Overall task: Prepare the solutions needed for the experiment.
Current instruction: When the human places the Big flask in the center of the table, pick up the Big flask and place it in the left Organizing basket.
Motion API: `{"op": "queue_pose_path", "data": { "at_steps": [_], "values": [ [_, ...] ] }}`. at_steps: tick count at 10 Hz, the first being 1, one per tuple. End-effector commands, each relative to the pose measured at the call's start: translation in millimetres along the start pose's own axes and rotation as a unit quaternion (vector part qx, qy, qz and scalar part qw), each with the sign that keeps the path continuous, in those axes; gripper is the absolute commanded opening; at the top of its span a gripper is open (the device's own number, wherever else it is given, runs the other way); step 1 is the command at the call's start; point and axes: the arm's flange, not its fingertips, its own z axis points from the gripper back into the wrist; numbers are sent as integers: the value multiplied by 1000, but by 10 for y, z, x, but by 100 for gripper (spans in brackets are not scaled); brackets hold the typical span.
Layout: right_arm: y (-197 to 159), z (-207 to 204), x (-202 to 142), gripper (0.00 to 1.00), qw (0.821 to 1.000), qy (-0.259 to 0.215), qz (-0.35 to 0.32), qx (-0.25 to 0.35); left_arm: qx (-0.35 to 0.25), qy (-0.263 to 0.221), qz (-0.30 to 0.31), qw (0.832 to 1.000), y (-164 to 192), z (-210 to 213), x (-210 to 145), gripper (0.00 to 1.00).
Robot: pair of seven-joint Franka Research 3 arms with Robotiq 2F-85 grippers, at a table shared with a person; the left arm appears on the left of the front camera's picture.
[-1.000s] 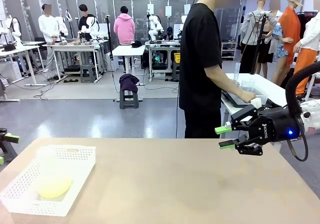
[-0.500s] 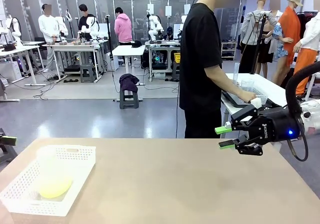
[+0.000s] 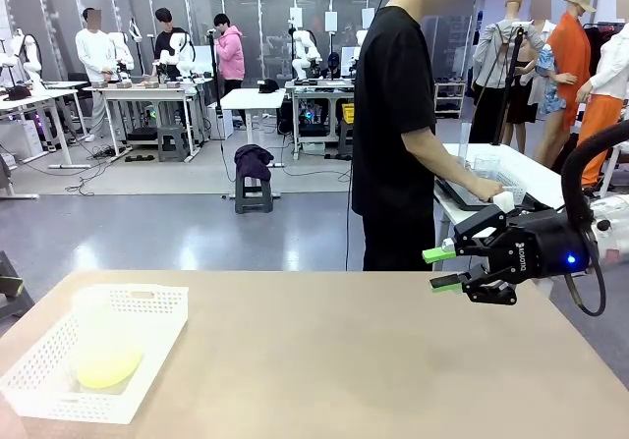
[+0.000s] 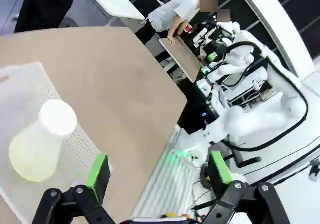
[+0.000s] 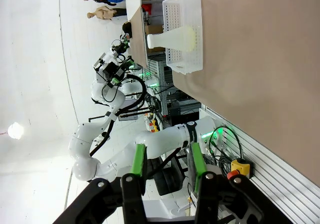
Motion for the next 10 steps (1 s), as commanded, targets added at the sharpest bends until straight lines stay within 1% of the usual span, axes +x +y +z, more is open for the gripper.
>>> {"op": "queue_pose_path", "data": {
  "at_steps": [1,2,3,4,5,10],
  "values": [
    [13,-1,-4,44,1000,-1,3,2,-52,7,43,998,-177,85,88,100],
    [13,-1,-4,44,1000,-1,3,2,-76,-4,66,995,-148,92,115,100],
    [13,-1,-4,44,1000,-1,3,2,-83,-14,71,994,-114,134,114,100],
    [13,-1,-4,44,1000,-1,3,2,-85,-9,61,994,-71,173,95,100],
    [13,-1,-4,44,1000,-1,3,2,-64,-1,56,996,-166,47,43,100],
    [13,-1,-4,44,1000,-1,3,2,-64,-1,56,996,-166,47,43,100]
  ]
}}
